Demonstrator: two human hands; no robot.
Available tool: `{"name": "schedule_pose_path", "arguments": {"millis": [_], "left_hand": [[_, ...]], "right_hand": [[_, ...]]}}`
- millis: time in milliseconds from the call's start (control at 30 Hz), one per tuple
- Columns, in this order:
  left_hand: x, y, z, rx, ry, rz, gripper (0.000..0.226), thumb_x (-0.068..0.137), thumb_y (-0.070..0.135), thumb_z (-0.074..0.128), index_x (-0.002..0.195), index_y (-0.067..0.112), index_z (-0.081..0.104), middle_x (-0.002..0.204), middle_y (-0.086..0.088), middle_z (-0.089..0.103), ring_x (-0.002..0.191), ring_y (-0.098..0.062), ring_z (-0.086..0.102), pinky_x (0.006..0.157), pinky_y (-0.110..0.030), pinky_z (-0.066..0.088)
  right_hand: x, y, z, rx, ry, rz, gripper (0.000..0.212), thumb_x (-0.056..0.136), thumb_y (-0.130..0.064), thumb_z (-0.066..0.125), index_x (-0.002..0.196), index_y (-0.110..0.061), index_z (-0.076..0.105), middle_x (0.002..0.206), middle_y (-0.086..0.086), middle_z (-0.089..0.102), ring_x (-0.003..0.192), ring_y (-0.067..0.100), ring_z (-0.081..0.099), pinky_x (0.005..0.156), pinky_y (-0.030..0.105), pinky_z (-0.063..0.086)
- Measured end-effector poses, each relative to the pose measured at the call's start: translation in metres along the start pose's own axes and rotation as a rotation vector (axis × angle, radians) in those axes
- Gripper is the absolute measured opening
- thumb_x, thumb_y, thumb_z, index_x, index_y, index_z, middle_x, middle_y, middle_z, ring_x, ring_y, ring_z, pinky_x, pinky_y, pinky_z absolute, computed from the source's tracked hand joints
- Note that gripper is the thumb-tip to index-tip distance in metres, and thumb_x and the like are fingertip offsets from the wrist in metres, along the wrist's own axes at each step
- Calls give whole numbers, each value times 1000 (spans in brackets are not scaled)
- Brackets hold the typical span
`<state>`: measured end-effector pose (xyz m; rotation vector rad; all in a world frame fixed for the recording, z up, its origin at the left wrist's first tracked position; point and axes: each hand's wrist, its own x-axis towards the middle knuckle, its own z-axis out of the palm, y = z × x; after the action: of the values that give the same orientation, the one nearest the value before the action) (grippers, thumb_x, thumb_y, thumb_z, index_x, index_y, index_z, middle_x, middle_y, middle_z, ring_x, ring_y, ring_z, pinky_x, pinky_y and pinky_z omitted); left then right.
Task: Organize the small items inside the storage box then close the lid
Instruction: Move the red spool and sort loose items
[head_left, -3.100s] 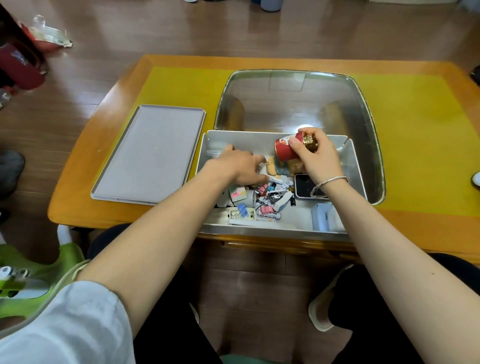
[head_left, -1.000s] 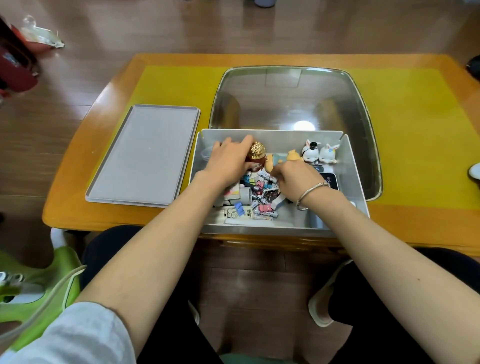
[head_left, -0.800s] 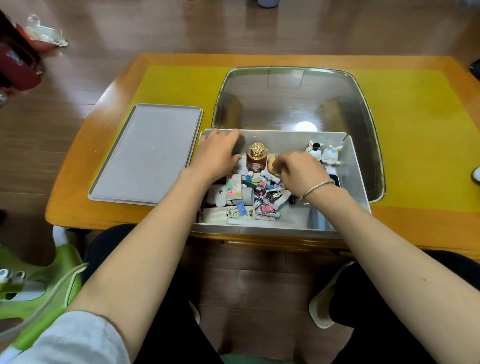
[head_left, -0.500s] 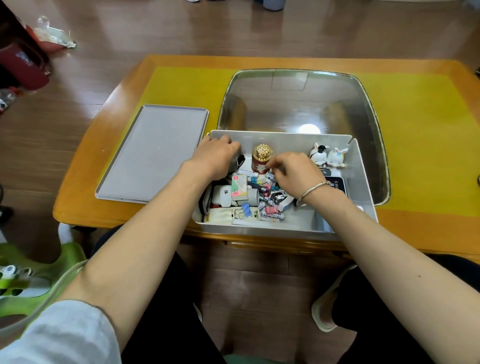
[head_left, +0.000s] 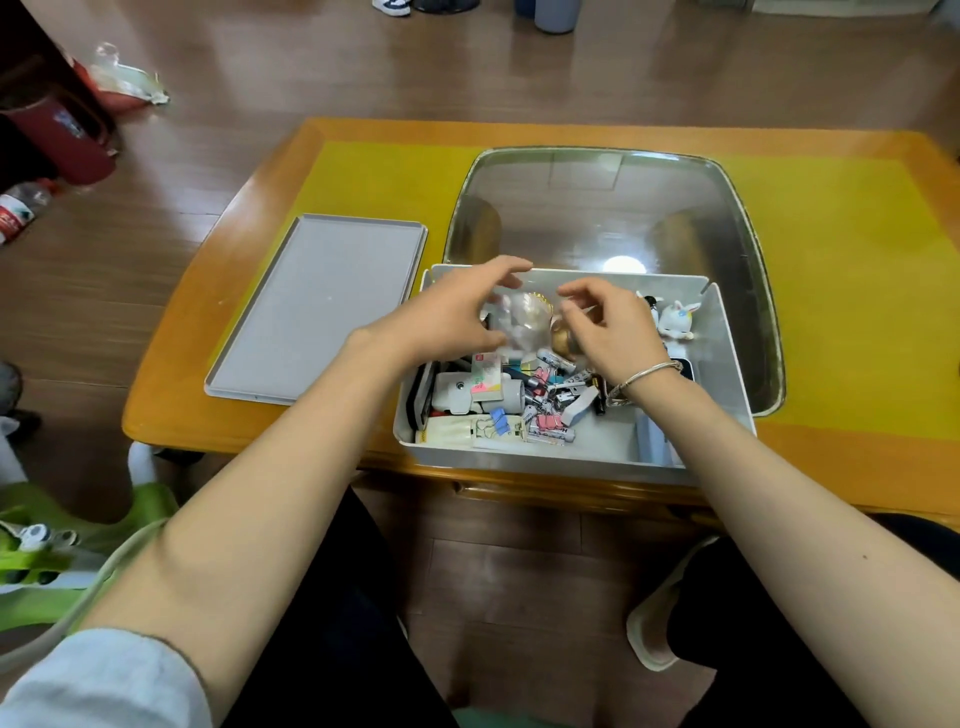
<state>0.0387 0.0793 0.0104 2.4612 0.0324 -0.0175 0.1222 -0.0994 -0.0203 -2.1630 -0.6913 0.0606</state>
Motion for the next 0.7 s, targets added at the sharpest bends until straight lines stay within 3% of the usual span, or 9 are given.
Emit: {"name": "schedule_pose_path", "arguments": {"millis": [67, 133, 233, 333, 433, 600, 700], "left_hand": [[-1, 0, 1, -159, -97, -41, 73, 81, 6, 66, 143, 27, 34, 131, 9, 47, 117, -7, 50, 81, -21, 50], [2, -10, 0, -179, -47, -107, 64, 84, 1, 57, 142, 22, 37, 134, 2, 48, 120, -12, 49, 87, -23, 45], [15, -26, 4, 18, 52, -205, 52, 86, -3, 50, 135, 13, 43, 134, -9, 51, 122, -23, 50, 96, -31, 44], [30, -34, 17, 164, -42, -231, 44, 90, 1, 49, 132, 13, 44, 134, -12, 53, 121, -28, 51, 101, -41, 43], [43, -38, 29, 310, -154, -281, 38, 91, 5, 50, 128, 14, 48, 130, -13, 55, 116, -31, 53, 96, -39, 44], [46, -43, 37, 352, -121, -337, 39, 85, 8, 66, 122, 10, 54, 123, -13, 60, 110, -31, 57, 88, -34, 45], [45, -41, 37, 386, -152, -375, 27, 87, 8, 60, 114, 6, 58, 117, -16, 61, 105, -32, 58, 81, -33, 44]], "right_hand": [[1, 0, -5, 9, 37, 19, 18, 91, -18, 54, 99, -12, 68, 86, 0, 67, 76, 12, 60, 74, 19, 45], [1, 2, -8, -8, 35, 45, 20, 92, -20, 52, 96, -10, 69, 89, 4, 69, 83, 18, 63, 80, 31, 50], [1, 7, -8, -86, 2, 94, 21, 92, -19, 52, 94, -10, 70, 91, 5, 71, 84, 20, 63, 81, 32, 49], [-1, 11, -4, -202, -113, 125, 19, 91, -20, 52, 96, -15, 70, 94, 6, 71, 90, 22, 63, 86, 36, 49], [-2, 13, -2, -231, -147, 131, 21, 93, -21, 51, 98, -13, 70, 96, 8, 71, 95, 25, 62, 85, 36, 48], [-2, 16, -6, -190, -121, 128, 21, 93, -21, 52, 92, -12, 70, 89, 7, 71, 88, 23, 63, 80, 31, 49], [-2, 17, -6, -198, -151, 124, 19, 92, -22, 53, 95, -14, 70, 91, 6, 71, 89, 22, 63, 85, 38, 50]]}}
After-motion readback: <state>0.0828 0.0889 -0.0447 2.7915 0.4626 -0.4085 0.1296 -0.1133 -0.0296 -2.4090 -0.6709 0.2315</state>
